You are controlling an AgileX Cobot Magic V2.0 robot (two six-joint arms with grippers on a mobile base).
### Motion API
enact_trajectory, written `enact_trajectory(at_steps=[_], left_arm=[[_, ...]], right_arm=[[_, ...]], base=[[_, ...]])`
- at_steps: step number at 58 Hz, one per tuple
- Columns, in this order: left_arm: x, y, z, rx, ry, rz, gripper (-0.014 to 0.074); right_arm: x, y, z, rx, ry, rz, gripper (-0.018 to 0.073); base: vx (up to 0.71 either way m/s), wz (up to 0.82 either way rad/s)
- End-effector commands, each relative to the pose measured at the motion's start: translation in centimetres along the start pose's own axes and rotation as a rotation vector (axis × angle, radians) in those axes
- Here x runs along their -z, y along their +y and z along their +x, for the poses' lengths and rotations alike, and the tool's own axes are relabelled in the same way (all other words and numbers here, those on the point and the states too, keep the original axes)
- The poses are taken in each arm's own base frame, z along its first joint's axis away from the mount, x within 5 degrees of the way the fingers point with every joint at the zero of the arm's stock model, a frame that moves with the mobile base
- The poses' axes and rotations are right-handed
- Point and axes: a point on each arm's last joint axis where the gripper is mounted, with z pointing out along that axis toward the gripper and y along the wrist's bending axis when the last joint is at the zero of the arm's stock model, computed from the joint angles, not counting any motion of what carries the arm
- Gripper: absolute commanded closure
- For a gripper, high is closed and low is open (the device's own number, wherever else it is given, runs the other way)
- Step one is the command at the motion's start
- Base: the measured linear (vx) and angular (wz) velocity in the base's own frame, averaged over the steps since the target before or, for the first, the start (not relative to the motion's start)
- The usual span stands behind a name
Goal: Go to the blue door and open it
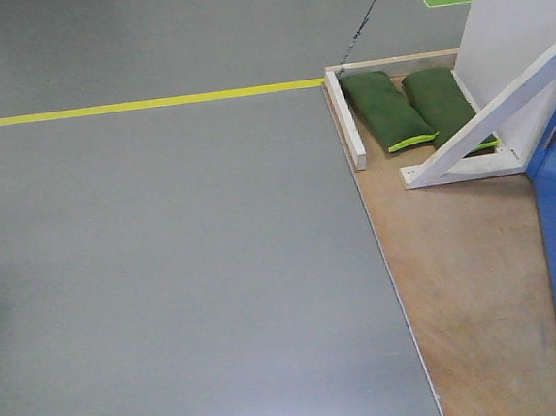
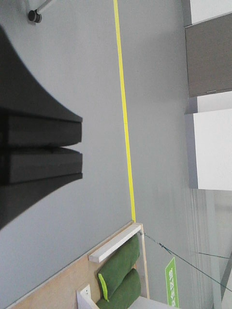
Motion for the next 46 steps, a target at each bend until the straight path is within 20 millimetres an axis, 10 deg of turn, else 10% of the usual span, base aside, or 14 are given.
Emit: enact_trajectory(at_steps=[1, 16, 46], left_arm=[[0.4, 0.0, -1.7, 0.008, -0.123, 0.007, 0.0524], [0.4, 0.0, -1.7, 0.008, -0.123, 0.007, 0.0524], [0.4, 0.0, -1.7, 0.008, -0.123, 0.007, 0.0524]], right_arm=[[0.6, -0.1, -3.1, -0.118, -0.087, 0.023, 0.0547], [0.5, -0.5, -2.1, -0.373, -0.015, 0.071, 0.0547], [-0.1, -0.6, -0.9, -0.358, 0.003, 0.076, 0.0547]], base=[[0.0, 0.0], [0.0, 0.0], [0.0, 0.0]])
